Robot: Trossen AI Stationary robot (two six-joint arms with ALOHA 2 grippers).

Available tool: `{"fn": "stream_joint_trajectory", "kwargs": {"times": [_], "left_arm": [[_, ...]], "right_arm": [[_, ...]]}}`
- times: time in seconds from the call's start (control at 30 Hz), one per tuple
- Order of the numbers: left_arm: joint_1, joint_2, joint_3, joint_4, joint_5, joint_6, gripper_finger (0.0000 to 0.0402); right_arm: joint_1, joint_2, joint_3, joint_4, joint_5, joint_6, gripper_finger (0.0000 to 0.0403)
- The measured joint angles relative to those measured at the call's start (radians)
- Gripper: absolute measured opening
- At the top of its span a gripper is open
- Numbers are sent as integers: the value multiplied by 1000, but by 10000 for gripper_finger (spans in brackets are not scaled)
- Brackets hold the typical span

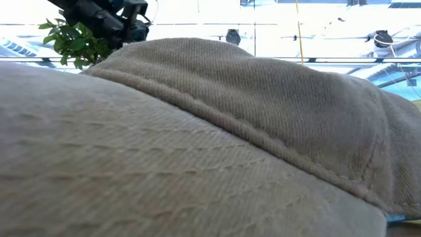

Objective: Pick & Place hat
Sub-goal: Put the black cap into the red bin

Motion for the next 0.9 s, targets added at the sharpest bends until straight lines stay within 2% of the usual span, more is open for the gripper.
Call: {"fn": "stream_joint_trajectory", "kwargs": {"times": [0.1,0.17,0.2,0.27,0.37,0.43,0.5,0.6,0.8,0.9], "left_arm": [[77,-6,0,97,54,-102,51],[111,-5,-1,190,138,-111,51],[122,-3,2,238,197,-92,51],[135,27,38,233,338,12,51],[130,124,131,-21,475,181,51],[104,207,214,-243,499,358,51],[67,285,302,-453,460,553,51],[18,383,396,-655,283,771,51],[-16,435,438,-693,-29,702,51],[-26,435,423,-707,-162,749,51]], "right_arm": [[2,-20,-2,5,0,-3,141],[2,-39,0,30,-1,-4,141],[2,-51,0,26,-1,-9,141],[2,-69,0,49,0,-15,141],[2,-107,-1,52,4,-19,141],[2,-135,-1,55,18,-22,141],[2,-158,-1,54,46,-26,141],[2,-182,0,48,91,-40,141],[2,-203,0,36,135,-53,141],[2,-203,0,30,135,-53,141]]}}
